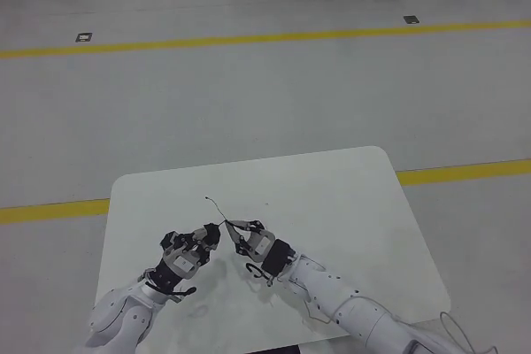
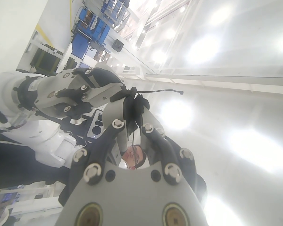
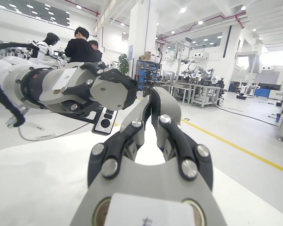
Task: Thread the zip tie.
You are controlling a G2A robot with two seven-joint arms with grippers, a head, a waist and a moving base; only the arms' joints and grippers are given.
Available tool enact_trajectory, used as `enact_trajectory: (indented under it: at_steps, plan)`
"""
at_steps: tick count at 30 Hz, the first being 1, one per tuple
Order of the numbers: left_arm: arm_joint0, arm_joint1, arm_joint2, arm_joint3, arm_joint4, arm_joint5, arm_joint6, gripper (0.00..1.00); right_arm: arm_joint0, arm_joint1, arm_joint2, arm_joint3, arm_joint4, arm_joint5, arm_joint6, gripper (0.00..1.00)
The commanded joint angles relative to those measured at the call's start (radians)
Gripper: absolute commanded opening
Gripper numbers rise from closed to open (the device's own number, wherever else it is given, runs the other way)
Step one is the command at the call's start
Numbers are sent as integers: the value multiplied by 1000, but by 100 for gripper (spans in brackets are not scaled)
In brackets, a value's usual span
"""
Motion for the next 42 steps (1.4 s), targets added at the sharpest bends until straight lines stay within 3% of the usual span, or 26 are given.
enact_trajectory:
  at_steps: [1,24,42]
  plan:
    - [1,0,0,-2,-2,-2,0,0,-1,-1,2,3,-9,4,3,0]
    - [13,1,2,-53,-4,-25,-1,0,-51,5,53,-6,-62,14,-3,0]
    - [31,5,-36,-72,-19,-45,-6,0,-89,18,105,-32,-89,2,26,0]
